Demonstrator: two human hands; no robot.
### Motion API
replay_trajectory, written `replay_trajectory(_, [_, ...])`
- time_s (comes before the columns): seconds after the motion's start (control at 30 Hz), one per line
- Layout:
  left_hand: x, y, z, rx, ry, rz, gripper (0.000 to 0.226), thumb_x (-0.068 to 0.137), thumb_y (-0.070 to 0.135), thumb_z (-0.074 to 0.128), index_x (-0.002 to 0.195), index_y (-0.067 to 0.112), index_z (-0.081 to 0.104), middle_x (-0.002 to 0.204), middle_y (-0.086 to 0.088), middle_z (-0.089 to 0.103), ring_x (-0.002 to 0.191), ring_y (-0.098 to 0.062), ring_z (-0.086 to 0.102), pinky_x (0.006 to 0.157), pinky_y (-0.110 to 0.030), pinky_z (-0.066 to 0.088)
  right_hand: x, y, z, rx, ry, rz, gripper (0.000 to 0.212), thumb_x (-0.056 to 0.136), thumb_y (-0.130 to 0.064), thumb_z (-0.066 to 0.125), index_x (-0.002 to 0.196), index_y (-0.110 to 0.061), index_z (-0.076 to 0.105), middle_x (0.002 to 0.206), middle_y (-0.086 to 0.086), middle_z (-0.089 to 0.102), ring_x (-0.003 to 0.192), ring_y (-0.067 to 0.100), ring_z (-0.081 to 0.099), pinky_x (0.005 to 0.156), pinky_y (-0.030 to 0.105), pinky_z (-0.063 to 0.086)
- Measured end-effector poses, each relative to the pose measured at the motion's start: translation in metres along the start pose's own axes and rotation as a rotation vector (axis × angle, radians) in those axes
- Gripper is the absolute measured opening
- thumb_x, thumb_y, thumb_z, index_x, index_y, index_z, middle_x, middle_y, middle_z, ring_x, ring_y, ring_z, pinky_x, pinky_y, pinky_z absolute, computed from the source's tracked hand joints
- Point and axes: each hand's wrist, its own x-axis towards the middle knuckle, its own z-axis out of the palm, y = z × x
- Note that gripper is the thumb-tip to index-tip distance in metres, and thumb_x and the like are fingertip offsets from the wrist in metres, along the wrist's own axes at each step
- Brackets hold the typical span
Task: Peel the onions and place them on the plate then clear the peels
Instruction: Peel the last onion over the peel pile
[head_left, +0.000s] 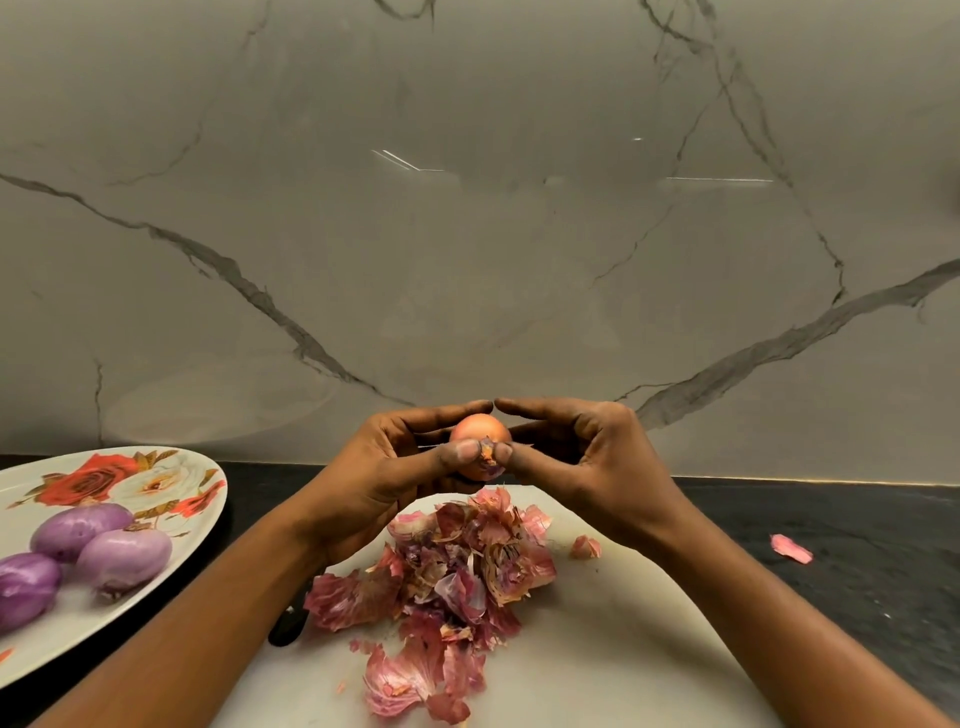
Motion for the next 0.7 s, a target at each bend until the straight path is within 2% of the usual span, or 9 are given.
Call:
replay_trajectory(0.13, [-0.001, -0.0008, -0.0001, 0.022, -0.019, 0.009, 0.041, 0.086, 0.013, 0.074, 0.127, 0.018, 0.077, 0.128, -0.014, 0.074, 0.118, -0.036, 0.071, 0.094, -0.042, 0.063, 0.0, 0.001, -0.0002, 0.056, -0.03, -0.004, 0.046, 0.089, -0.015, 0.084, 0.133, -0.012, 0.072, 0.121, 0.0, 0.078, 0.109, 0.012, 0.076, 0.092, 0.04, 0.064])
replay_trajectory(0.3, [-0.0012, -0.0021, -0.0014, 0.016, -0.048, 0.007, 0.043, 0.088, 0.01, 0.072, 0.131, 0.014, 0.073, 0.132, -0.015, 0.072, 0.121, -0.037, 0.069, 0.095, -0.043, 0.062, -0.0007, 0.0015, -0.0004, 0.041, -0.008, -0.025, 0.041, 0.087, -0.013, 0.085, 0.126, -0.011, 0.075, 0.117, -0.002, 0.079, 0.107, 0.01, 0.077, 0.091, 0.035, 0.064])
replay_trajectory(0.5, [-0.0012, -0.0016, -0.0009, -0.02, -0.058, -0.008, 0.042, 0.088, 0.01, 0.071, 0.129, 0.014, 0.075, 0.133, -0.015, 0.072, 0.122, -0.037, 0.069, 0.092, -0.041, 0.063, 0.0006, 0.004, 0.0007, -0.027, 0.08, -0.033, 0.027, 0.093, 0.0, 0.074, 0.117, -0.01, 0.079, 0.107, 0.0, 0.081, 0.094, 0.011, 0.079, 0.08, 0.036, 0.067])
replay_trajectory(0.63, [-0.0004, -0.0012, -0.0022, -0.039, -0.037, -0.013, 0.044, 0.088, 0.011, 0.072, 0.132, 0.011, 0.073, 0.133, -0.016, 0.071, 0.121, -0.038, 0.07, 0.094, -0.043, 0.063, 0.0013, 0.0025, 0.0006, 0.038, 0.045, -0.006, 0.026, 0.098, -0.003, 0.069, 0.121, -0.012, 0.077, 0.111, 0.0, 0.08, 0.099, 0.012, 0.079, 0.083, 0.036, 0.067])
replay_trajectory(0.7, [0.0003, -0.0009, -0.0027, -0.059, -0.017, -0.018, 0.045, 0.088, 0.011, 0.071, 0.133, 0.01, 0.071, 0.133, -0.017, 0.071, 0.12, -0.039, 0.07, 0.095, -0.044, 0.063, 0.0011, 0.0013, -0.0002, 0.056, 0.028, -0.012, 0.029, 0.097, -0.017, 0.074, 0.126, -0.013, 0.075, 0.117, 0.001, 0.079, 0.105, 0.012, 0.077, 0.087, 0.036, 0.065])
